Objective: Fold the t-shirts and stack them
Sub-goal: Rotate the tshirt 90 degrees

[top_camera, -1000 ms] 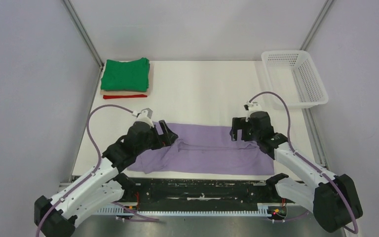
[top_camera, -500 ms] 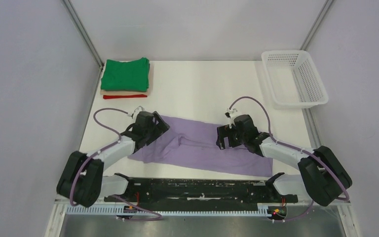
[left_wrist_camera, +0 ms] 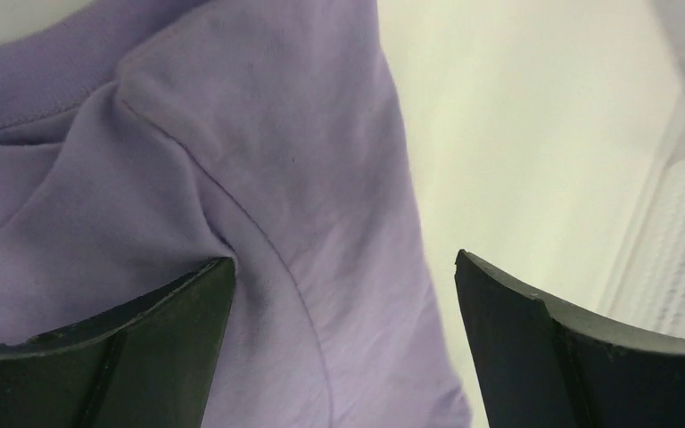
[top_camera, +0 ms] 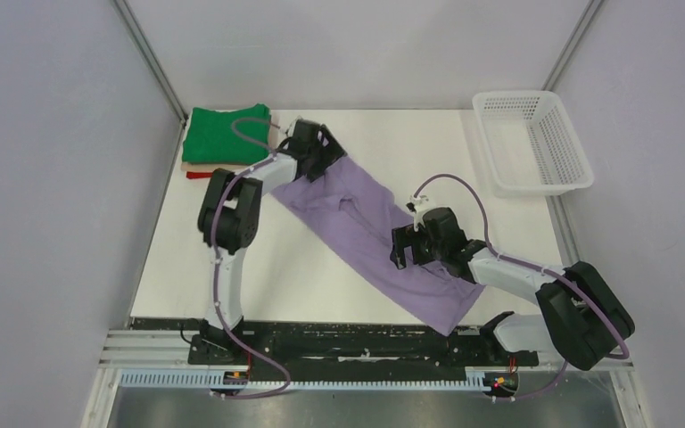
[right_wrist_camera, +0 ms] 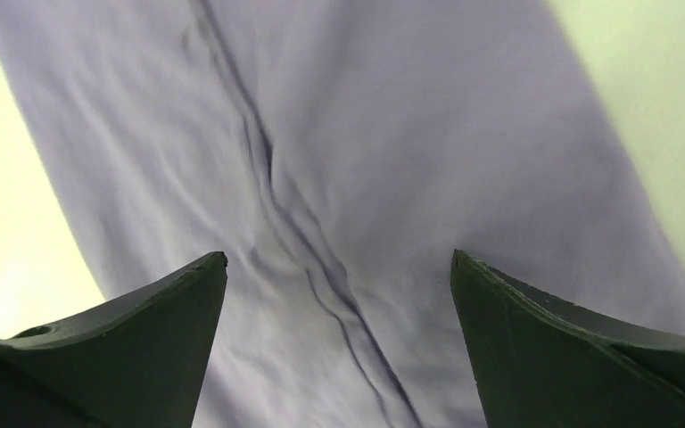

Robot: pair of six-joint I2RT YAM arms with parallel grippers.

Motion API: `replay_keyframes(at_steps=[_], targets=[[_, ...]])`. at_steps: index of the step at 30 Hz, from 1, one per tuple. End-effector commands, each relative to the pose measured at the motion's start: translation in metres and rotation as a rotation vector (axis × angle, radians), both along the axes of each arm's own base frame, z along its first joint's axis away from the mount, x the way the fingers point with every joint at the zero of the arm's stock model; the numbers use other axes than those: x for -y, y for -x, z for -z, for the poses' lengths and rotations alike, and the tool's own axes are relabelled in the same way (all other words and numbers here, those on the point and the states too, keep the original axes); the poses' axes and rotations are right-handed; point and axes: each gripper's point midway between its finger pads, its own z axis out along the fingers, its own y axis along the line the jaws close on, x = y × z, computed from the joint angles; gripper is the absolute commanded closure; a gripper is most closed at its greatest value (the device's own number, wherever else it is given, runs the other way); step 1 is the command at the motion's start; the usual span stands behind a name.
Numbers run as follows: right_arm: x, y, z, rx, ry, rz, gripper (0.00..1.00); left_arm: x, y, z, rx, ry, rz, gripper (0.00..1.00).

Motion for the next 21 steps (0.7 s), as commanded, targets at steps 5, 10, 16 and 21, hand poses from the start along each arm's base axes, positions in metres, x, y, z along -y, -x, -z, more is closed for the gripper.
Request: replay_keyframes(at_steps=[5, 10, 16, 21], targets=[[-0.044, 0.015, -0.011, -0.034, -0.158, -0.118, 0.02, 0.095, -0.105, 0.034, -0.033, 0.212, 0.113, 0.0], [-0.096, 0.039, -0.028, -0.052, -0.244, -0.326, 0.02, 0.158, -0.152, 0.004, 0.194, 0.476, 0.16, 0.0], [-0.102, 0.038, -0.03, -0.03, -0.205, -0.341, 0.02, 0.162, -0.167, -0.022, 0.364, 0.516, 0.188, 0.0], [-0.085, 0.009, -0.056, 0.106, -0.12, -0.237, 0.02, 0.182, -0.142, -0.075, 0.457, 0.383, 0.382, 0.0]])
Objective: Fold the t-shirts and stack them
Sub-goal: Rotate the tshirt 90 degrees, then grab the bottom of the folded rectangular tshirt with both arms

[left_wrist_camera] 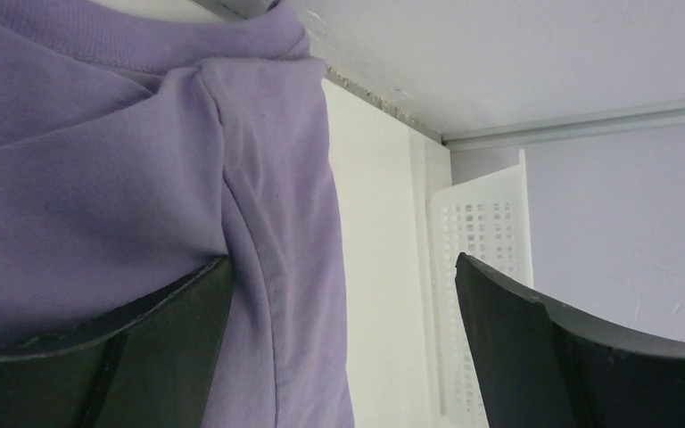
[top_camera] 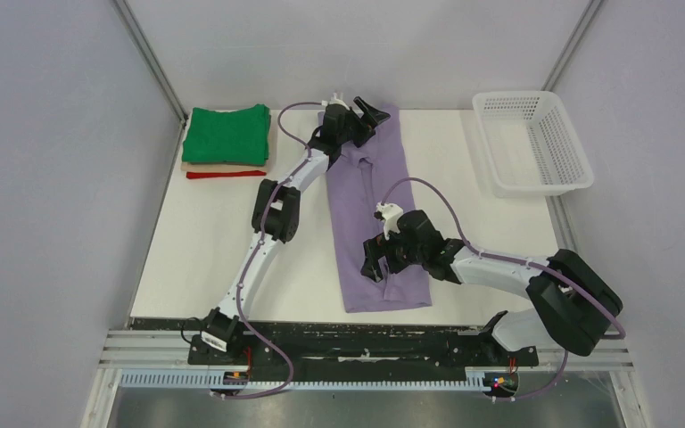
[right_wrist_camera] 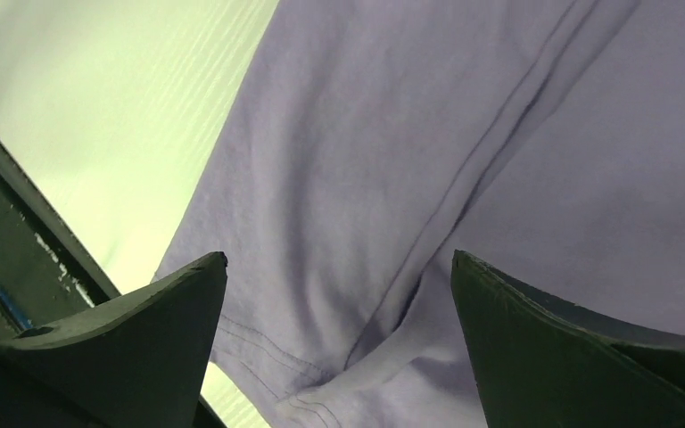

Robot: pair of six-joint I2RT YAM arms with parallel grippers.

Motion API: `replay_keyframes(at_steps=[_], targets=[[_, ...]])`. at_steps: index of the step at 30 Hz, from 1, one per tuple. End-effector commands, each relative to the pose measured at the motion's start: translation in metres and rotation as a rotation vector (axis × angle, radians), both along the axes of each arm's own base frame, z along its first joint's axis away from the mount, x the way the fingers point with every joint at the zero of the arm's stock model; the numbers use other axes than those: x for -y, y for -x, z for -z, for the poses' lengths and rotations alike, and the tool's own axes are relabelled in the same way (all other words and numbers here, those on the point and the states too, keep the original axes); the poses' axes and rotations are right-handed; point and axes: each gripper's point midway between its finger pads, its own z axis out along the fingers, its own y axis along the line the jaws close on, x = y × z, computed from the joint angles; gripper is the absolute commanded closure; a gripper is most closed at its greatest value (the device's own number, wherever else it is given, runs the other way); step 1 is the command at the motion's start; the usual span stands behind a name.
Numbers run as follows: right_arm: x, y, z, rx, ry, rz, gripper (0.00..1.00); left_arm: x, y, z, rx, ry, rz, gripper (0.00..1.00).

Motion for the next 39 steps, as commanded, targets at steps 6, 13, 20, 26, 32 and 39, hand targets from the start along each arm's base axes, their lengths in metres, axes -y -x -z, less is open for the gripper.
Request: replay_keyframes(at_steps=[6, 13, 20, 26, 32, 39], targets=[[0.038, -0.045, -0.078, 0.254, 0.018, 0.285, 0.02, 0.025, 0.049, -0.143, 0.271, -0.136, 0.195, 0.0], [0.119, -0.031, -0.051, 0.149, 0.202, 0.556, 0.02, 0.005, 0.126, -0.215, 0.248, -0.291, 0.259, 0.0], [0.124, 0.005, -0.023, 0.036, 0.203, 0.448, 0.02, -0.048, 0.27, -0.179, 0.184, -0.569, 0.181, 0.0], [0.128, 0.037, -0.008, -0.037, 0.236, 0.326, 0.05, -0.097, 0.395, -0.094, 0.02, -0.633, 0.164, 0.0], [0.125, 0.063, 0.01, -0.133, 0.239, 0.239, 0.15, -0.096, 0.498, -0.032, -0.157, -0.632, 0.373, 0.0], [0.129, 0.071, 0.025, -0.167, 0.261, 0.23, 0.3, -0.088, 0.548, 0.011, -0.297, -0.664, 0.494, 0.04]])
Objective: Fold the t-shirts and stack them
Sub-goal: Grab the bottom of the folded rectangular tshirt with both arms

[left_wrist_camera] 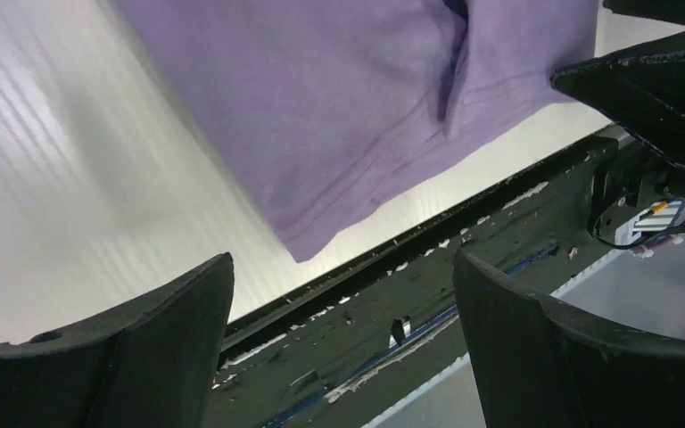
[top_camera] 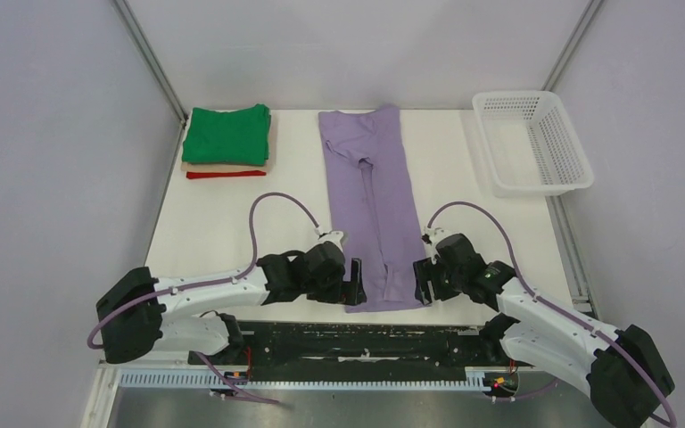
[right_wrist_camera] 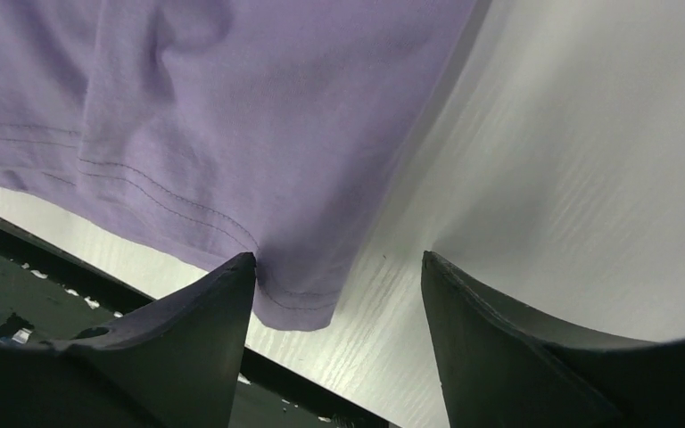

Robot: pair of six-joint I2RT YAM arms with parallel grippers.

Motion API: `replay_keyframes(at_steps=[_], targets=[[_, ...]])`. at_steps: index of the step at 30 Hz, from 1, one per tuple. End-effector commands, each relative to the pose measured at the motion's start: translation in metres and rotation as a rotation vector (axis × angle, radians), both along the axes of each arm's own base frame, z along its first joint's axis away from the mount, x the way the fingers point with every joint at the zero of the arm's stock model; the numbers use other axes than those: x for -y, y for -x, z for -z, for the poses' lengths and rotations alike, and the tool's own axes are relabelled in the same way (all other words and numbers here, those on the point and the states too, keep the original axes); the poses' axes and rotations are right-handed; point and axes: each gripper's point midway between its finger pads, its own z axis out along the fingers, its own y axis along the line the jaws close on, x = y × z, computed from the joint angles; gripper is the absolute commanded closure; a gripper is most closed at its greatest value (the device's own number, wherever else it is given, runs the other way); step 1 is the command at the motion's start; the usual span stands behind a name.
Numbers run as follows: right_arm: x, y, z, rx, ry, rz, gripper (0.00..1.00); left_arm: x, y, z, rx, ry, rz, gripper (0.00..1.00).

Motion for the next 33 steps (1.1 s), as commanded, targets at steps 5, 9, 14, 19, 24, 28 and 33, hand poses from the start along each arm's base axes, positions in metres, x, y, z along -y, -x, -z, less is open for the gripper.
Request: replay_keyframes(at_steps=[5, 9, 14, 19, 24, 28, 33], targets=[[0.001, 0.016, 0.015, -0.05, -0.022, -0.021, 0.43, 0.011, 0.012, 0.026, -0.085, -0.027, -0.057, 0.1], [0.002, 0.023, 0.02, -0.077, -0.021, -0.024, 0.48, 0.009, 0.015, 0.034, -0.1, -0.05, -0.068, 0.17], [0.006, 0.029, 0.024, -0.103, -0.006, -0.028, 0.54, 0.006, 0.019, 0.047, -0.123, -0.065, -0.078, 0.27], [0.01, 0.034, 0.022, -0.118, 0.004, -0.016, 0.57, 0.003, 0.022, 0.056, -0.137, -0.092, -0.089, 0.38], [0.016, 0.038, 0.02, -0.129, 0.026, -0.001, 0.58, 0.002, 0.028, 0.064, -0.153, -0.128, -0.092, 0.49], [0.017, 0.039, 0.021, -0.136, 0.03, -0.001, 0.6, -0.007, 0.028, 0.069, -0.132, -0.223, -0.101, 0.55], [0.018, 0.041, 0.021, -0.139, 0.032, -0.001, 0.64, -0.015, 0.027, 0.075, -0.125, -0.289, -0.114, 0.66]])
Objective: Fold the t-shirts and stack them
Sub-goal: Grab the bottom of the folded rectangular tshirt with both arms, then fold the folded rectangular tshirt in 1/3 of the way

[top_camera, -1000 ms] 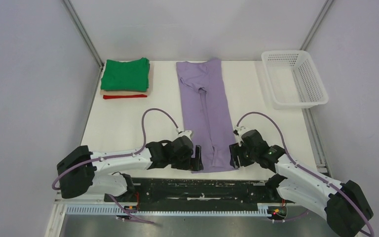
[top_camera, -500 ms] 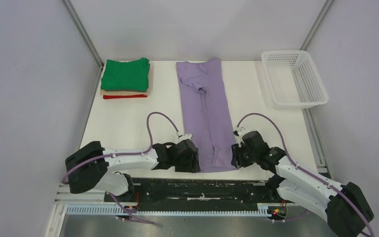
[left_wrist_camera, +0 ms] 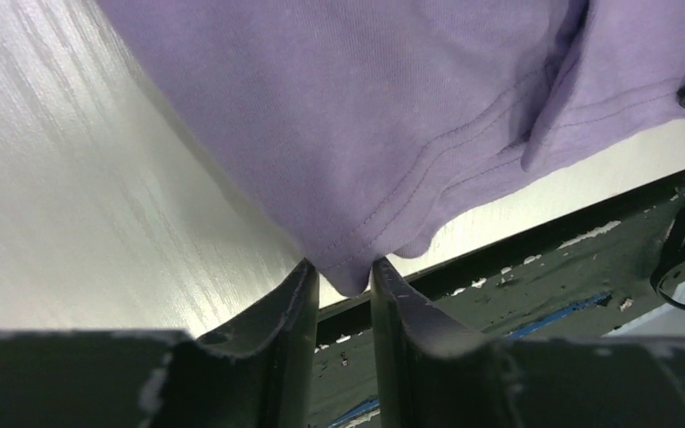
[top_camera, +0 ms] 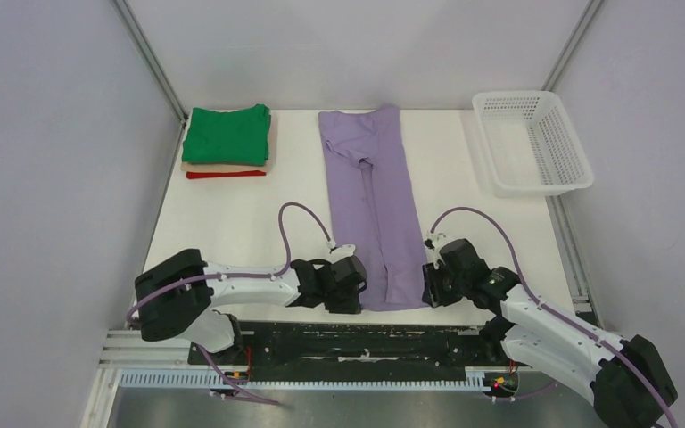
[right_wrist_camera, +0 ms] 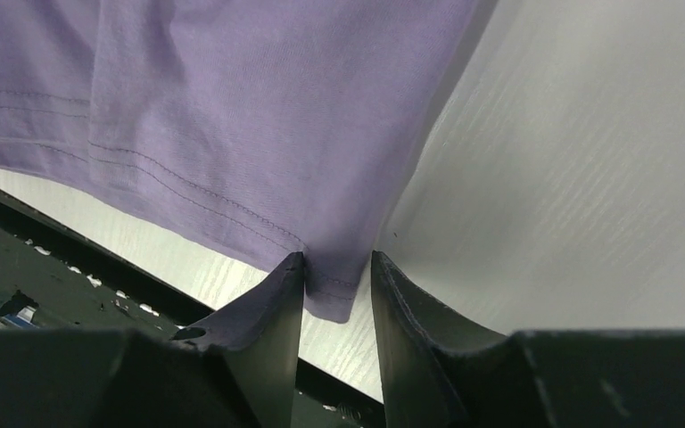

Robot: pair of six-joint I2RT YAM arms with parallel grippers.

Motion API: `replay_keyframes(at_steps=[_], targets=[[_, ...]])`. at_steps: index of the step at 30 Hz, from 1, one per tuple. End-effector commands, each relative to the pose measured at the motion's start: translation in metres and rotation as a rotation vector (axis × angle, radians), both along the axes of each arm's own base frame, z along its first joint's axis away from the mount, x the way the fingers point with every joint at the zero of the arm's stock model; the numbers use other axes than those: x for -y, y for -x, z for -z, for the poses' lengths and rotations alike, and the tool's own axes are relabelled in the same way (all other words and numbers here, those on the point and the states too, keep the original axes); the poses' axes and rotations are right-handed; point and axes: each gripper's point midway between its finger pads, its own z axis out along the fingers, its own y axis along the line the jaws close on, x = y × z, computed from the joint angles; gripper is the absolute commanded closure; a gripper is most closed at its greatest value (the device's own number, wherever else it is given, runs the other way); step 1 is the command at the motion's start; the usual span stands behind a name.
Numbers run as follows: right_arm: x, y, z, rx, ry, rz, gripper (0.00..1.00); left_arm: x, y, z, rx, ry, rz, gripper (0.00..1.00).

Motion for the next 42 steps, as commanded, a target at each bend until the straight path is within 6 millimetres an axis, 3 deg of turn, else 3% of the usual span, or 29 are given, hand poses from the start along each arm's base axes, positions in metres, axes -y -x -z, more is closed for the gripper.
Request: replay_keyframes(at_steps=[1, 7, 12, 17, 22, 26, 31, 35, 42], targets=[[0.019, 0.027, 0.015, -0.113, 0.073, 0.006, 0.64, -0.037, 0.002, 0.025, -0.004, -0.189, -0.048, 0.69], [0.018, 0.031, 0.012, -0.11, 0.058, -0.01, 0.66, -0.048, 0.003, 0.02, 0.008, -0.214, -0.067, 0.97], [0.009, 0.037, 0.013, -0.13, 0.005, -0.043, 0.72, -0.044, 0.011, 0.019, 0.013, -0.22, -0.031, 0.98], [0.004, 0.045, 0.013, -0.144, -0.041, -0.071, 0.99, -0.05, 0.023, 0.007, 0.066, -0.279, -0.014, 0.98], [-0.004, 0.048, 0.0, -0.11, -0.1, -0.122, 1.0, -0.051, 0.04, -0.007, 0.1, -0.266, 0.014, 0.98], [-0.018, 0.048, -0.01, -0.084, -0.182, -0.152, 1.0, -0.047, 0.042, -0.015, 0.11, -0.235, 0.019, 0.98], [-0.035, 0.033, -0.028, -0.002, -0.27, -0.162, 1.0, -0.03, 0.03, -0.037, 0.187, -0.139, 0.039, 0.98], [-0.049, 0.012, -0.055, 0.102, -0.329, -0.166, 1.0, -0.013, 0.011, -0.054, 0.22, -0.044, 0.041, 0.98], [-0.055, -0.042, -0.087, 0.302, -0.305, -0.067, 1.0, -0.012, -0.052, -0.075, 0.307, 0.033, -0.054, 0.98]])
